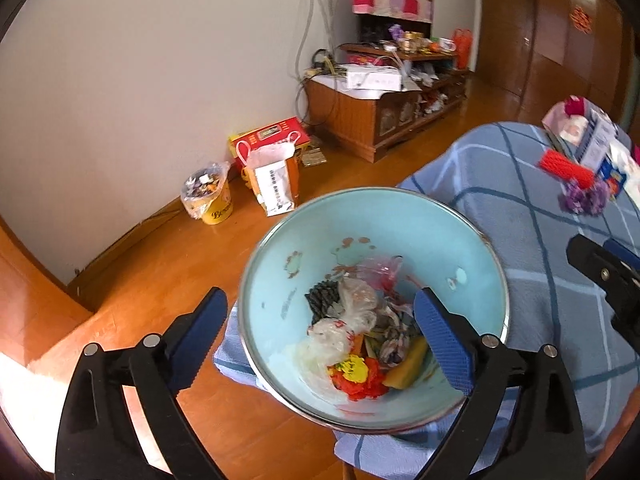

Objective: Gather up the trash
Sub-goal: 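Move both open tools back toward the remaining trash on the table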

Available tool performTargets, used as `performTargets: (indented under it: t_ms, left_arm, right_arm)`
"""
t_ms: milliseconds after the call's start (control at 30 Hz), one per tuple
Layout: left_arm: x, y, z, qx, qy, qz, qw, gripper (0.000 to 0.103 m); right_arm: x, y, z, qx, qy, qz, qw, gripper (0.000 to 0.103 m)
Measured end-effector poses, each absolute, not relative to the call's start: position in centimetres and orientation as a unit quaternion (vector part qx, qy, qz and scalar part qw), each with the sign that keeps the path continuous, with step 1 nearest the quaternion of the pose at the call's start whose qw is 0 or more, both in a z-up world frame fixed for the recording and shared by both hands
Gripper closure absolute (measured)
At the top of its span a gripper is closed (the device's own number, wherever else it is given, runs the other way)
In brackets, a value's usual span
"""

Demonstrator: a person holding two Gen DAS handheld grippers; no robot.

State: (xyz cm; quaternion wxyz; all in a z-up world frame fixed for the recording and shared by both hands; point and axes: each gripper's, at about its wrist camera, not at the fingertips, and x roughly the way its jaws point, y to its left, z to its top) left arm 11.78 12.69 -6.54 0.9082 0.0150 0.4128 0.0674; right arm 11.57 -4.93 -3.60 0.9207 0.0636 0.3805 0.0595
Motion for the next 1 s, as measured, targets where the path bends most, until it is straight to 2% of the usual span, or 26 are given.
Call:
performTargets:
  t_ms: [100, 500, 767, 1000]
  left_arm:
    - [11.4, 11.7, -6.7, 0.027, 0.416, 0.055, 0.907, 0.006]
    - [12.5, 8.9, -8.3, 0.055, 0.427, 0.024, 0.902, 0.006]
    - [14.5, 6.9, -7.0, 0.065, 0.407, -0.006, 0.911, 0.006]
    - [17.3, 5.8, -5.5, 0.075, 0.394, -0.011, 0.916, 0.007]
  right_arm:
    - [11.3, -6.9, -4.1, 0.075, 0.386, 0.037, 0.919, 0.037]
    - [11.9, -18.2, -6.1, 0.109, 0.381, -0.112, 0.911, 0.038]
    - [18.1, -23.0, -5.5, 0.158, 0.375, -0.151, 0.901, 0.044]
    - [23.6, -24.4, -7.6, 0.232, 0.404, -0.172, 0.868, 0.044]
